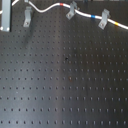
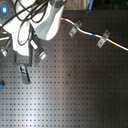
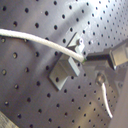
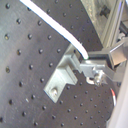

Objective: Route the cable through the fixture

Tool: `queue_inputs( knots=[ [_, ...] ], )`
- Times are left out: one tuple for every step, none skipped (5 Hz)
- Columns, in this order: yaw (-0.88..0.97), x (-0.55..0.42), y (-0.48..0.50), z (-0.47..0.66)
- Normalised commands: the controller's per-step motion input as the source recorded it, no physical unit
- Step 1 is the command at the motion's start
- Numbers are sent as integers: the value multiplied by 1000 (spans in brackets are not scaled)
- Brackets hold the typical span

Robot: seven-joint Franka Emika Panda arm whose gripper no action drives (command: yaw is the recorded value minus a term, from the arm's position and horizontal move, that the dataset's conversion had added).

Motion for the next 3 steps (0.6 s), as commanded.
queue_inputs(
  knots=[
    [406,-222,191,255],
    [460,-269,122,150],
    [451,-286,82,141]
  ],
)
